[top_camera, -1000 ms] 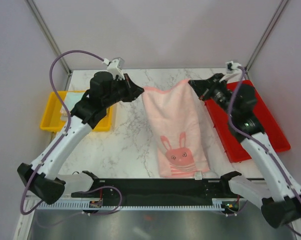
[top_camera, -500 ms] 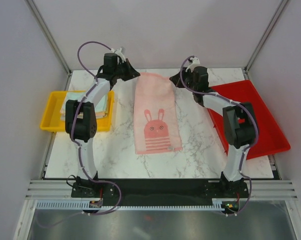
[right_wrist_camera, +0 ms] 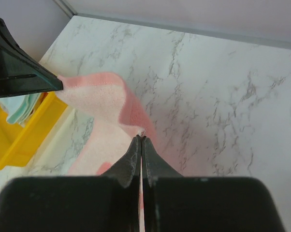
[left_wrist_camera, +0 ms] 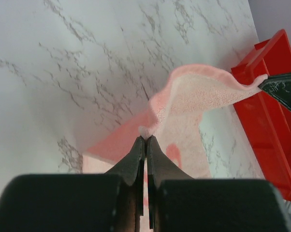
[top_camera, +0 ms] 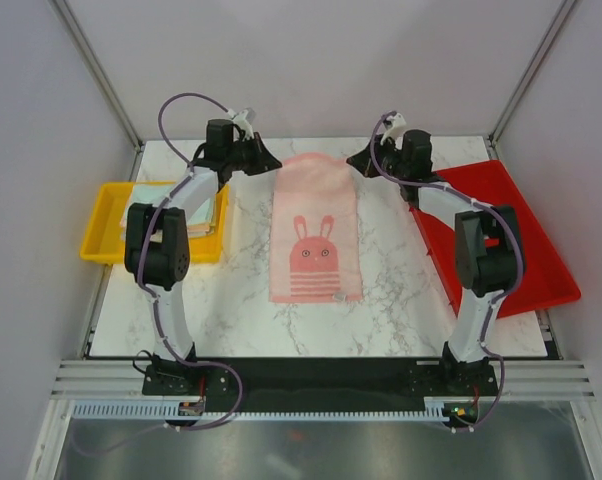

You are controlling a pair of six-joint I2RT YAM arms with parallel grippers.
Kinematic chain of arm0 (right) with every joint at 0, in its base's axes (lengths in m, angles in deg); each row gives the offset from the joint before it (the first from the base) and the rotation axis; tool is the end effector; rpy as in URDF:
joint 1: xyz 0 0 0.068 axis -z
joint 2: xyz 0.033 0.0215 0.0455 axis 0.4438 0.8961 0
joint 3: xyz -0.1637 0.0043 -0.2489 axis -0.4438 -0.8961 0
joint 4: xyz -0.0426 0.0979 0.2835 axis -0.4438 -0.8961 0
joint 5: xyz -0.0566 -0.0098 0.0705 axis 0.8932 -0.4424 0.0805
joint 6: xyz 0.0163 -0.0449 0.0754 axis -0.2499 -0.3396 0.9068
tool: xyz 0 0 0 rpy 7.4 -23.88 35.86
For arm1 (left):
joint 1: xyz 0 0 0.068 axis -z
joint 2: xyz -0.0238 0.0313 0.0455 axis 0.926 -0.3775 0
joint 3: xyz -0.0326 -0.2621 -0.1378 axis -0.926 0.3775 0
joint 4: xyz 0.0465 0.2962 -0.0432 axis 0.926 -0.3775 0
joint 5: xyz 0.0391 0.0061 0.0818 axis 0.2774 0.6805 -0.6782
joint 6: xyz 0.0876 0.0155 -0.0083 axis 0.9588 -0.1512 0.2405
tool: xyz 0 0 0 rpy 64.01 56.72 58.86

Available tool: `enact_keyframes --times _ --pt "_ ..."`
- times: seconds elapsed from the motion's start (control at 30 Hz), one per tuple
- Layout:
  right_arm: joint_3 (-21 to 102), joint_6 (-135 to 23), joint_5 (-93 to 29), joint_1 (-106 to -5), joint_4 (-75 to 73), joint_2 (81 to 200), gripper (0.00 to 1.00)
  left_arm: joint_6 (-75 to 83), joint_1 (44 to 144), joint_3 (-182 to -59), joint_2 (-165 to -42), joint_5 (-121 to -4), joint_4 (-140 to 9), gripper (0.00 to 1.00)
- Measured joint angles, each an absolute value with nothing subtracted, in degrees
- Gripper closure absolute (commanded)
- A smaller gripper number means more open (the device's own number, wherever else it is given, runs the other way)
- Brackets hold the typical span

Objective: Fold and stack the towels
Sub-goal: Fold the towel

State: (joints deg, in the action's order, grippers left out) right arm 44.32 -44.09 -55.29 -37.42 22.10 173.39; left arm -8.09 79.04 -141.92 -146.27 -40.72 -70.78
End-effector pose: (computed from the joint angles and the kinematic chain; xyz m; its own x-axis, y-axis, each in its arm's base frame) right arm 0.5315 0.1455 0.2321 -0.4088 0.2004 -0.8903 -0.5536 0.7212 0.4165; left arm 0.5509 -0.1501 0.2378 -0.6591 -0.2168 -0.7201 0.3747 0.7355 -0.5645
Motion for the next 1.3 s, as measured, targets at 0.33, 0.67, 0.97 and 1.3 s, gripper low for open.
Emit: enact_keyframes --times 0.33,0.67,0.97,1.3 --pt "17.98 -44.55 -57.09 -37.83 21.35 149.7 1.0 -7.41 79.5 -119.97 -129.4 -37.84 -70.25 0.98" --pt "5.02 -42.8 -56.39 -41.88 20.43 141.68 1.0 -7.28 83.0 -106.38 -119.19 -40.13 -70.32 0.98" --pt "-1.01 -42.11 -53.63 -43.93 18.38 134.4 1.0 -7.37 85.03 -99.75 -113.71 -44.16 -72.02 0.98" --pt "-5.67 -40.4 -52.76 -44.13 17.61 129.07 1.0 -8.0 87.7 -95.43 -108.7 -46.78 -73.99 0.98"
